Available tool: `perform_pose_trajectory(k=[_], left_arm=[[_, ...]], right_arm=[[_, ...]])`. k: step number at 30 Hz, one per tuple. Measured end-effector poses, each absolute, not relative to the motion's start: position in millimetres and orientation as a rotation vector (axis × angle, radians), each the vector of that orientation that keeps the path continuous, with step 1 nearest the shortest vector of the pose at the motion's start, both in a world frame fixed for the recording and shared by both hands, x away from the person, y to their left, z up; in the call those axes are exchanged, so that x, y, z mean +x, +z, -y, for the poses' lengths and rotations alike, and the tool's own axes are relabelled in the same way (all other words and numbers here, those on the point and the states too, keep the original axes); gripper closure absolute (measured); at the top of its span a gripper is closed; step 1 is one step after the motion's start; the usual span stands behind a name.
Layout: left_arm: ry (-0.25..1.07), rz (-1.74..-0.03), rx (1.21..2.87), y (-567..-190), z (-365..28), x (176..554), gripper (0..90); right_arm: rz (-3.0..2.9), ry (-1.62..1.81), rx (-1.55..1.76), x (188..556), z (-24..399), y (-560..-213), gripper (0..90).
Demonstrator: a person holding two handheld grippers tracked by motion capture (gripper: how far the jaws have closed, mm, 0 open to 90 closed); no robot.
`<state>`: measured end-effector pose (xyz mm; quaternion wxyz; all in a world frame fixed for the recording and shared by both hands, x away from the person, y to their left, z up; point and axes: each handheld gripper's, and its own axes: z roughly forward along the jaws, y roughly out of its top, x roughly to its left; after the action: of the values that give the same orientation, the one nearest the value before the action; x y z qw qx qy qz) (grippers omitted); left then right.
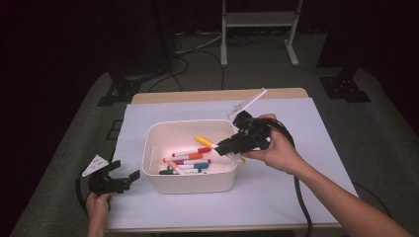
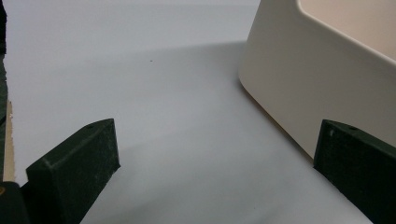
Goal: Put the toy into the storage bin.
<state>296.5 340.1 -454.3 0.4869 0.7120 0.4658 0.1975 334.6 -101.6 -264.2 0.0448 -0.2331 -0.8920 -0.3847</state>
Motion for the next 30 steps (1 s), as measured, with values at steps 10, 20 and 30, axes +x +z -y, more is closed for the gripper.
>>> perform_pose_trajectory(k=[10,20,30], left_arm=[[0.479,-1.137,1.742,-454.1,-340.1,296.8,0.0],[0.475,-1.135,1.730,-454.3,-339.8,296.6,0.0],[0.469,-1.133,1.730,-454.2,-340.2,296.8,0.0]], right_arm=[[2.722,-1.127,-0.565,346.2,55.0,-276.5,75.9],[2.715,-1.059,-0.497,359.3,19.5,-300.6,75.9],[2.735,-0.966,-0.451,367.4,-4.4,-325.2,75.9]])
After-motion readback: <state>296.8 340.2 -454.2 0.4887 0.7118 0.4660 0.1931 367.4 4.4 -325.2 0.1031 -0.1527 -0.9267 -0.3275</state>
